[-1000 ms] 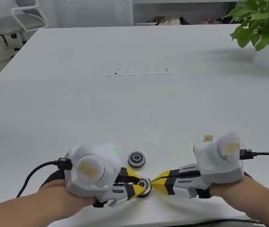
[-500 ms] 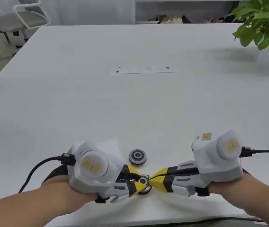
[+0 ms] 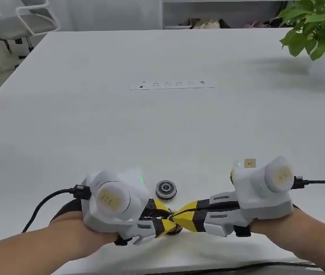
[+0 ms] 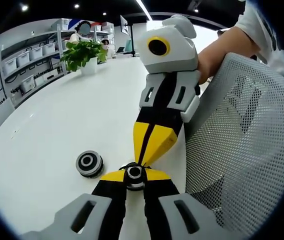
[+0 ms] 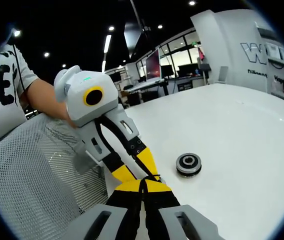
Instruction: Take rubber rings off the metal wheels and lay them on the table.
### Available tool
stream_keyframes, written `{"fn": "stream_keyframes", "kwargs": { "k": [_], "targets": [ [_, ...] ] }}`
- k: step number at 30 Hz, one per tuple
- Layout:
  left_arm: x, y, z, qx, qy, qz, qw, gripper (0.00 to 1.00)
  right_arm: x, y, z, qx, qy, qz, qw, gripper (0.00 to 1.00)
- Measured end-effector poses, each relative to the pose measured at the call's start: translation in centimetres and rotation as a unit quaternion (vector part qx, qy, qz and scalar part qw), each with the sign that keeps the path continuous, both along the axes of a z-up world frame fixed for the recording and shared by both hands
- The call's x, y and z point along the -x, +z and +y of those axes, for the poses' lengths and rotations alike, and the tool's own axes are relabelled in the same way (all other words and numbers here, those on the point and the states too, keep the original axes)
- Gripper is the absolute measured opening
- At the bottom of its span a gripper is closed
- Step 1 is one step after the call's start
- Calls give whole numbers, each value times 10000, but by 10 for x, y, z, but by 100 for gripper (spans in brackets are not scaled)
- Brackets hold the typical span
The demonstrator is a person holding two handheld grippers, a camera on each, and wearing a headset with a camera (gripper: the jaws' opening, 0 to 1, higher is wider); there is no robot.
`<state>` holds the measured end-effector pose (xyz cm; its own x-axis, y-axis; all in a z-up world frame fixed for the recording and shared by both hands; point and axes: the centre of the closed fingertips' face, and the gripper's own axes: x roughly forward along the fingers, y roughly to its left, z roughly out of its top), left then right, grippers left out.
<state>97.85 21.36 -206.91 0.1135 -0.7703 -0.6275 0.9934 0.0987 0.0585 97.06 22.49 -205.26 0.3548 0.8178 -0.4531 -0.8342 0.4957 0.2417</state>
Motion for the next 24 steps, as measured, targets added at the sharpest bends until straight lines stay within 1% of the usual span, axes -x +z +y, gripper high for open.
{"fn": "stream_keyframes", "kwargs": {
  "k": [5, 7, 9, 12, 16, 18, 21, 24],
  "targets": [
    [0, 0, 0, 5, 0, 18, 10000, 8, -3, -4, -6, 0, -148, 77, 9999, 0],
    [0, 0, 0, 5, -26, 17, 10000, 8, -4, -8, -9, 88, -182, 92, 9998, 0],
    [0, 0, 0, 19, -22, 23, 10000, 8, -4, -10, -10, 119, -197, 104, 9997, 0],
    [1, 1, 0, 23, -55, -16, 10000, 8, -4, -10, -10, 138, -210, 127, 9996, 0],
    [0, 1, 0, 21, -76, 30, 10000, 8, -4, -13, -13, 172, -248, 185, 9994, 0],
    [0, 1, 0, -7, -115, 10, 9999, 8, -4, -13, -13, 163, -261, 204, 9993, 0],
    [1, 3, 1, -64, -180, -14, 9998, 10, -4, -13, -13, 130, -288, 251, 9992, 0],
    [2, 11, 1, 9, -215, -9, 9998, 11, -4, -11, -15, 92, -325, 259, 9991, 0]
  ]
}}
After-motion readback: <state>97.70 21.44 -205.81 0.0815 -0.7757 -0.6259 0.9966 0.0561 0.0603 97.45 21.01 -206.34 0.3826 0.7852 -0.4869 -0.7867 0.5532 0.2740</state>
